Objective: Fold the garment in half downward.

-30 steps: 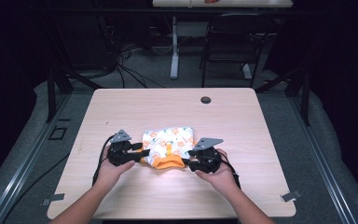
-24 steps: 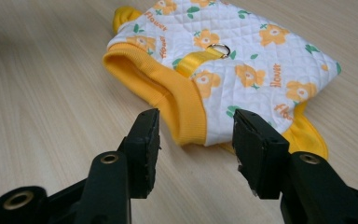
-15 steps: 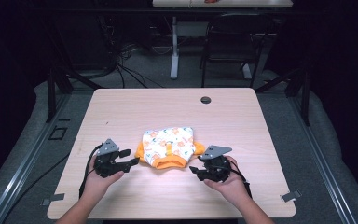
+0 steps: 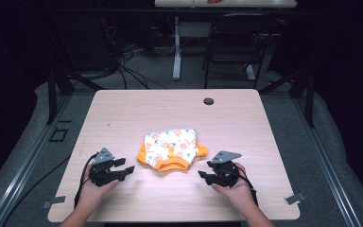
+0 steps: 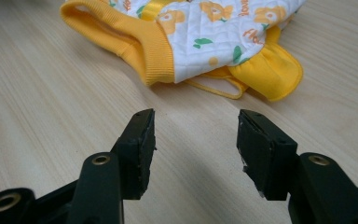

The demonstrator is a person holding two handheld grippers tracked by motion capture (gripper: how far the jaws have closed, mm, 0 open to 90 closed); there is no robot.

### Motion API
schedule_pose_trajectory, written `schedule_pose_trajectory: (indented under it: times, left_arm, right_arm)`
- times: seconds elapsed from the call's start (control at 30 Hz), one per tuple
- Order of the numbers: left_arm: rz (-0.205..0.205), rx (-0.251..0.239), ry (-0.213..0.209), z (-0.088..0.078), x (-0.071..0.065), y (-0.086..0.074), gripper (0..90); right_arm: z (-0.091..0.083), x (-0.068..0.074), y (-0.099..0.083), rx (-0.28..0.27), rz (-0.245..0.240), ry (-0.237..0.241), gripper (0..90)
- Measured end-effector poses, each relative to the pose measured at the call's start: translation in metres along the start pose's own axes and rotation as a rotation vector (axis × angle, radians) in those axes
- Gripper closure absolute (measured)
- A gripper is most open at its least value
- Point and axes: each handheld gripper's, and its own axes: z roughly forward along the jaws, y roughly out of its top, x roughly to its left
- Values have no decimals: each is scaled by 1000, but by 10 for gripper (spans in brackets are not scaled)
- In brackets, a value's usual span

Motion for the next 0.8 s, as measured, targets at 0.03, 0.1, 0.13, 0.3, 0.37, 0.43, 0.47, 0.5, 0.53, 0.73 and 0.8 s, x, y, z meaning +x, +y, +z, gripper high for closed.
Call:
schedule_pose_trajectory:
  times: [0.03,0.1,0.13,0.3,0.37,0.43,0.47,0.5,0.53,0.73,0.8]
  left_arm:
    - [-3,1,5,0,1,-2,449]
    - [7,5,17,0,3,-3,449]
    - [12,6,21,0,4,-3,450]
    - [1,2,24,1,8,-4,449]
    - [5,12,24,3,9,-6,449]
    - [3,24,22,7,9,-7,449]
    - [9,31,23,8,9,-8,449]
    - [9,33,19,9,8,-8,450]
    - [9,34,16,10,8,-8,450]
    - [50,39,10,14,-1,-6,450]
    - [70,39,4,14,-4,-5,450]
  right_arm:
    - [0,-1,-1,-2,2,0,463]
    - [1,-2,-3,-4,7,-11,463]
    - [1,-2,-4,-5,7,-22,463]
    - [5,-5,-9,-15,31,-27,464]
    - [7,-6,-10,-20,53,-16,464]
    - [9,-7,-10,-8,56,-18,464]
    - [10,-7,-10,-3,54,-19,464]
    - [10,-7,-10,-1,53,-19,464]
    - [10,-7,-10,1,49,-16,464]
    - [12,-4,-11,0,21,-28,465]
    - [12,-3,-10,4,5,-33,470]
